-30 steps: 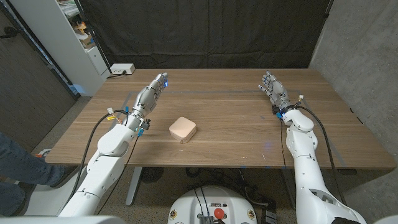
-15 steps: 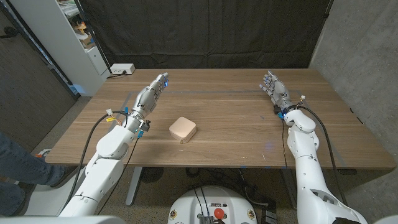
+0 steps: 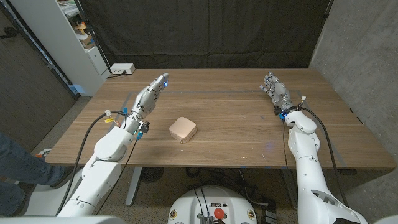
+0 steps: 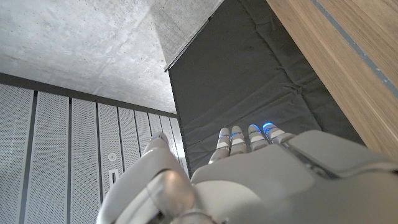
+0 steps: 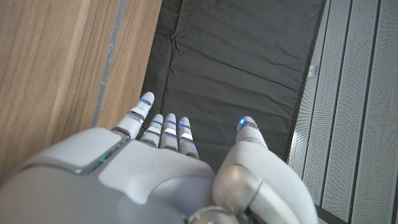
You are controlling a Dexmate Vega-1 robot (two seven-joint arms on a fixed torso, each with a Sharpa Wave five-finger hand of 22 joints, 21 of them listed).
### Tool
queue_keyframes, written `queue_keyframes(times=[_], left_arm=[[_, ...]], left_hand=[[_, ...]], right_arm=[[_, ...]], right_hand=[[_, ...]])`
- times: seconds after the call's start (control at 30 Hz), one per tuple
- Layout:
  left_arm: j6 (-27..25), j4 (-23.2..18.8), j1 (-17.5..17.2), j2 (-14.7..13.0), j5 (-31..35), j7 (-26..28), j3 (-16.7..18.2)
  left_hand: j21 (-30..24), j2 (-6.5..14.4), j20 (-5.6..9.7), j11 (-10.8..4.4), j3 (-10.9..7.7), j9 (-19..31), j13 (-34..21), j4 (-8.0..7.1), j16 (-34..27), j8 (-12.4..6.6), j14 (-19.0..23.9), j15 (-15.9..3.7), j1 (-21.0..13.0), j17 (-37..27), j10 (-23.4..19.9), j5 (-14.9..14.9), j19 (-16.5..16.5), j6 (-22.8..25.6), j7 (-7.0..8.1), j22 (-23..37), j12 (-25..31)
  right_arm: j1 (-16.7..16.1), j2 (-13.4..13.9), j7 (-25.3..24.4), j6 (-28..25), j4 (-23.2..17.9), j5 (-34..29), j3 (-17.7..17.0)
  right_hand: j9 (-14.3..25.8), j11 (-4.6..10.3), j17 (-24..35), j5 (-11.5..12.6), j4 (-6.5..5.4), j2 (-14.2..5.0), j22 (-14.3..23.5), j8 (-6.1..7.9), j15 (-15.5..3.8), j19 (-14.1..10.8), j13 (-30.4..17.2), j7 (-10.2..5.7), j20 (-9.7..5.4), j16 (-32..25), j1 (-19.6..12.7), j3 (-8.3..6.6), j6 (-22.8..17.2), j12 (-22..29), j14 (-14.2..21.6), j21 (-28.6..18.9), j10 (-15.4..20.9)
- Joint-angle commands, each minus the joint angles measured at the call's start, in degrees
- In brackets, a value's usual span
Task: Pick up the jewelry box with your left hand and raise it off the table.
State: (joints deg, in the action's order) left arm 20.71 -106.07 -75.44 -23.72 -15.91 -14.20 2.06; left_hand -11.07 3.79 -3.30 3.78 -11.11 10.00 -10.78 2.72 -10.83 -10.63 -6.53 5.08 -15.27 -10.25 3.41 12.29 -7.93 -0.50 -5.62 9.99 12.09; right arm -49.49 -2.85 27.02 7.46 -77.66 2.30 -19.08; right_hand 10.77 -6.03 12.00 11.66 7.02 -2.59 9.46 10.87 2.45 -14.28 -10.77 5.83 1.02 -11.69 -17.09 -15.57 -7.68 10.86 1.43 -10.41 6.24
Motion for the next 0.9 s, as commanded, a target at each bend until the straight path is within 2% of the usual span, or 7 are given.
queue_keyframes(times=[0.03, 0.53, 0.9], left_arm=[[1.61, -0.71, -1.35, -0.45, 0.98, 0.06, 1.0], [4.66, 1.32, -1.58, -0.58, 1.05, -0.81, 2.35], [3.87, -0.61, -2.77, -1.35, 5.12, 1.23, 3.51]], left_hand=[[-0.17, 0.31, -0.2, 0.19, -0.16, 0.19, -0.2, 0.24, -0.06, -0.2, 0.21, 0.02, -0.59, -0.21, -0.2, -0.02, -0.03, 0.12, 0.02, 0.18, 0.0], [-0.17, 0.59, -0.42, -0.05, -0.47, 0.2, -0.2, 0.64, -0.12, -0.3, 0.49, -0.16, -1.21, -0.18, -0.35, -0.02, 0.01, 0.37, 0.17, 0.16, 0.03], [-0.2, 0.8, -0.46, -0.24, -0.76, 0.2, -0.2, 1.05, -0.13, -0.43, 0.65, -0.31, -1.82, -0.15, -0.62, -0.02, 0.17, 0.75, 0.23, 0.15, 0.11]], right_arm=[[-0.47, -0.52, -0.37, -0.02, -0.5, -0.28, 0.5], [-1.44, -0.87, -1.43, -0.57, -2.68, -1.41, 1.37], [-0.85, -0.39, -1.5, -0.57, -2.09, -1.64, 1.38]], right_hand=[[0.14, -0.01, 0.0, 0.23, 0.02, 0.13, 0.22, 0.38, 0.5, -0.01, -0.19, -0.37, 0.35, -0.2, -0.33, 0.03, -0.36, 0.4, 0.03, -0.38, 0.09], [0.14, -0.03, -0.02, 0.24, 0.07, 0.1, 0.22, 0.38, 0.51, 0.0, -0.19, -0.48, 0.38, -0.22, -0.41, 0.09, -0.35, 0.41, 0.1, -0.39, 0.12], [0.14, -0.02, -0.02, 0.23, 0.06, 0.14, 0.22, 0.37, 0.48, -0.06, -0.19, -0.45, 0.38, -0.2, -0.37, 0.2, -0.31, 0.42, 0.04, -0.41, 0.15]])
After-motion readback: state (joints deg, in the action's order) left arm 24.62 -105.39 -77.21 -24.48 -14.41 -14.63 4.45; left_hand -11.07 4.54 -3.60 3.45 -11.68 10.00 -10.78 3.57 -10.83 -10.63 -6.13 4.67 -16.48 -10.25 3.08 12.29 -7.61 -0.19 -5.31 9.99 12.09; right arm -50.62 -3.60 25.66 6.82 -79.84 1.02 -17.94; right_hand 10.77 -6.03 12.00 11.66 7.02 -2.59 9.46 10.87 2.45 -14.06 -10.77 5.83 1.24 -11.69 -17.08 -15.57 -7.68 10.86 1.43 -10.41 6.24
